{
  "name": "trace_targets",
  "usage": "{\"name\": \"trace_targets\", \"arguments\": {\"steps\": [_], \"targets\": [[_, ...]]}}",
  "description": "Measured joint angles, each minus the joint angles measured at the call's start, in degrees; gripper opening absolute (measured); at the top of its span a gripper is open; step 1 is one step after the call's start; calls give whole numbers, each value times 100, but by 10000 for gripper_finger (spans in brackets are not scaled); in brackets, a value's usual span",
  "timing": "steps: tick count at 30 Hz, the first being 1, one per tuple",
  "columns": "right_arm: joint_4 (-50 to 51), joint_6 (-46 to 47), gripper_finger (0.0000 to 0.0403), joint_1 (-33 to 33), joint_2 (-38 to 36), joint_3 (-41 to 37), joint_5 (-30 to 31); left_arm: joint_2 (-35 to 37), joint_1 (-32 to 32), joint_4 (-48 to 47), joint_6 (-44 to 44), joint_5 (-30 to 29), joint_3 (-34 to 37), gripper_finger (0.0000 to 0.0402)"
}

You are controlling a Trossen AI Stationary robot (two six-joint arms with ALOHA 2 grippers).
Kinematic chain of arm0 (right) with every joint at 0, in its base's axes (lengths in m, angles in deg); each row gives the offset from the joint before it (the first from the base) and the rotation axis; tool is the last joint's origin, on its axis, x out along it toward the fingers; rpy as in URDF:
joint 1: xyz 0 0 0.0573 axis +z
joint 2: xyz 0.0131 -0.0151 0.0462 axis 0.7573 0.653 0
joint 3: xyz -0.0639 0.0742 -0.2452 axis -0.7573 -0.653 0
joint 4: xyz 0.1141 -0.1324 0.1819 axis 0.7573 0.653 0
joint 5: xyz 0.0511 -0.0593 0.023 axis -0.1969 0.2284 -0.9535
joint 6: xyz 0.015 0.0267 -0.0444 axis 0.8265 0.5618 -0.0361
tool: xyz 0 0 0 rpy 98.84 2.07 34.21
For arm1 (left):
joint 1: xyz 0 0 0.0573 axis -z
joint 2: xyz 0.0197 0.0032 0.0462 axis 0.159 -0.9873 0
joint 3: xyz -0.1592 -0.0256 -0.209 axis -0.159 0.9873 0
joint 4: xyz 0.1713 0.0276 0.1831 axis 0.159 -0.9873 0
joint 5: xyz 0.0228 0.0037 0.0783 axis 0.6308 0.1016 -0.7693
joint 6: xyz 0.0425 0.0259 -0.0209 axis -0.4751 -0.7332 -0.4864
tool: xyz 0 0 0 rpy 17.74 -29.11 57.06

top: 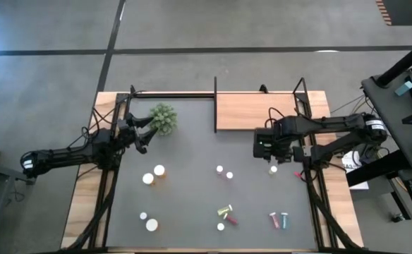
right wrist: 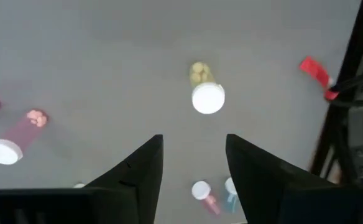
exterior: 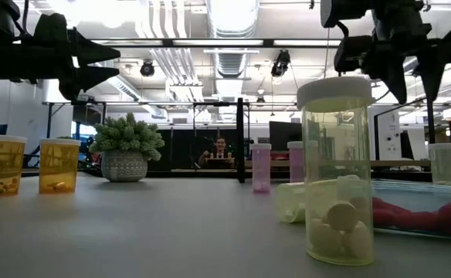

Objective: Pick and place medicine bottles onto shelf by color
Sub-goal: Put the top right yellow pill bottle on the shelf

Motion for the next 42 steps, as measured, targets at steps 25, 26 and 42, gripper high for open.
{"name": "trace_targets", "arguments": {"steps": [25,26,42], "targets": [[-1962,1787,227,1018,-378,-1928,741,1,2,1,1,0,0,267],[-1959,1741,230,1016,-378,-1970,782,0,1,0,2,0,0,267],[-2198,704,245,1023,-378,-1968,790,1,0,1,1,0,0,267]]}}
